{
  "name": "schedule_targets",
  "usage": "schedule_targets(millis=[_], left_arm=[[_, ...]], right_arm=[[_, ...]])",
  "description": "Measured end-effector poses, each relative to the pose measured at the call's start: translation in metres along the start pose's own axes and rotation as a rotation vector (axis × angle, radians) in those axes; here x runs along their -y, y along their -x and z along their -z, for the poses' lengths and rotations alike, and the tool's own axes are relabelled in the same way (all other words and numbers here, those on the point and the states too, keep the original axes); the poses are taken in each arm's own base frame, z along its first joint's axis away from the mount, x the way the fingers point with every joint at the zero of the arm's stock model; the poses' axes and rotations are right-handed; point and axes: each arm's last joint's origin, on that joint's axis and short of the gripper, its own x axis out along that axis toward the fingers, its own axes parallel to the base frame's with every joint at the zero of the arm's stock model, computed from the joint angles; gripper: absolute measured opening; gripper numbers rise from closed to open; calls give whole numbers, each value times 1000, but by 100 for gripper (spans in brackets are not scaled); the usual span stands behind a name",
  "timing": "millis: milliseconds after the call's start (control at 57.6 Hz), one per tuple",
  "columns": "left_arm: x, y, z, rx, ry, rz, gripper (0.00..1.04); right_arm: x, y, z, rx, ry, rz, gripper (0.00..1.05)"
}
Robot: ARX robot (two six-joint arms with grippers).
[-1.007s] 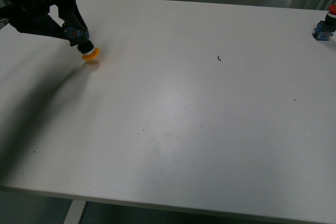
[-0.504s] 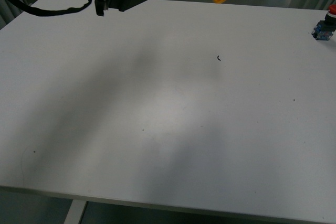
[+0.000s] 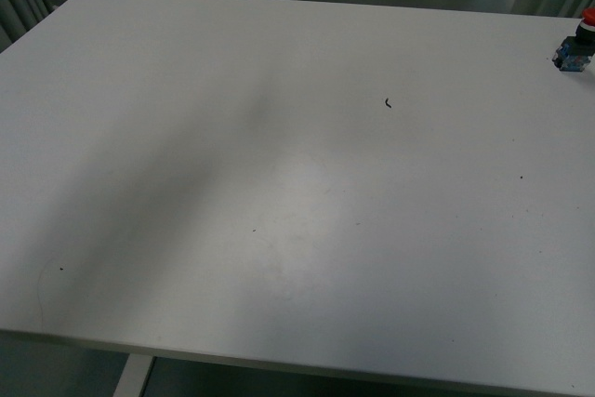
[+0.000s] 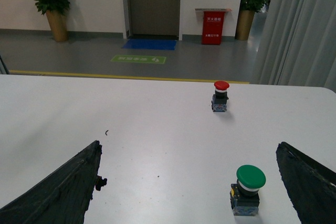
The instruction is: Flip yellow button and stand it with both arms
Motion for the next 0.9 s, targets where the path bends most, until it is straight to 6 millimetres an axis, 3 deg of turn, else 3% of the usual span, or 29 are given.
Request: schedule_targets(millis=[365,521,903], left_arm=[[-1,-1,0,-1,30,-2,35],[-2,-14,-17,1,110,-15,35],[-2,-14,-18,1,128,-16,35]], right_arm=[[0,0,0,0,0,0,97],[0,0,0,0,0,0,97],[0,0,0,0,0,0,97]])
